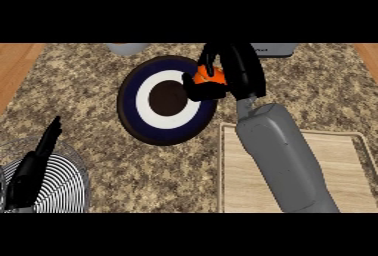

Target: Pick the squash from the tray and place it in the plate

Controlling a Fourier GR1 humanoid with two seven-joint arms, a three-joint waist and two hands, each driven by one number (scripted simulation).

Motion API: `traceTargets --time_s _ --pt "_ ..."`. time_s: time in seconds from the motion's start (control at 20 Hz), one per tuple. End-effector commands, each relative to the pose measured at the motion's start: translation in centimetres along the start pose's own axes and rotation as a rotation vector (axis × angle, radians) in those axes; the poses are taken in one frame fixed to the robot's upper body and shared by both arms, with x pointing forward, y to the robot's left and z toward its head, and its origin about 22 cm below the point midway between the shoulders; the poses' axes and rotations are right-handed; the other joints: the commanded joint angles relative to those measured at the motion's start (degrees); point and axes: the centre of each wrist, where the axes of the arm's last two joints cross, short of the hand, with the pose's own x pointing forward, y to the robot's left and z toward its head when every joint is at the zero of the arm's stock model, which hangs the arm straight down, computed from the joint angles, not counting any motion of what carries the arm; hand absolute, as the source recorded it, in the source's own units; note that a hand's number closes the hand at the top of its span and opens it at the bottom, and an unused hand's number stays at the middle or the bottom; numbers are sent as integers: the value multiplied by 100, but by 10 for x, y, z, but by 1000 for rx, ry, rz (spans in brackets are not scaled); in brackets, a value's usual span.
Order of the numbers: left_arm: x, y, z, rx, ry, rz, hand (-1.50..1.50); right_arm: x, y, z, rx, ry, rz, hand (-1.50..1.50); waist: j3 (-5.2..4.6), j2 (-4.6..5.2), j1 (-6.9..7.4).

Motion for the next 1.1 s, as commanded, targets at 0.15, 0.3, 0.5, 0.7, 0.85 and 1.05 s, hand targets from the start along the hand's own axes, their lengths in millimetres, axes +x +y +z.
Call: traceTargets --time_s 0.15,0.3,0.5,0.7,0.85,1.05 --pt "6 -9 -16 -16 -18 6 0 17 42 -38 116 59 37 150 -1 45 145" --pt "0 -4 -11 0 -15 -16 0 21 60 -31 150 68 29 150 0 12 62" --pt "-1 -2 -8 -31 -27 -14 0 3 68 -39 227 109 -90 150 0 71 261" --pt "6 -10 -17 -38 -30 -4 0 -22 86 -27 119 282 -133 -150 1 78 297" --pt "7 0 -18 -47 -46 -5 0 -14 91 -30 118 286 -138 -150 0 83 374" --pt "8 -20 -13 -35 -41 -10 0 -24 89 -30 25 230 -229 -150 6 68 269"
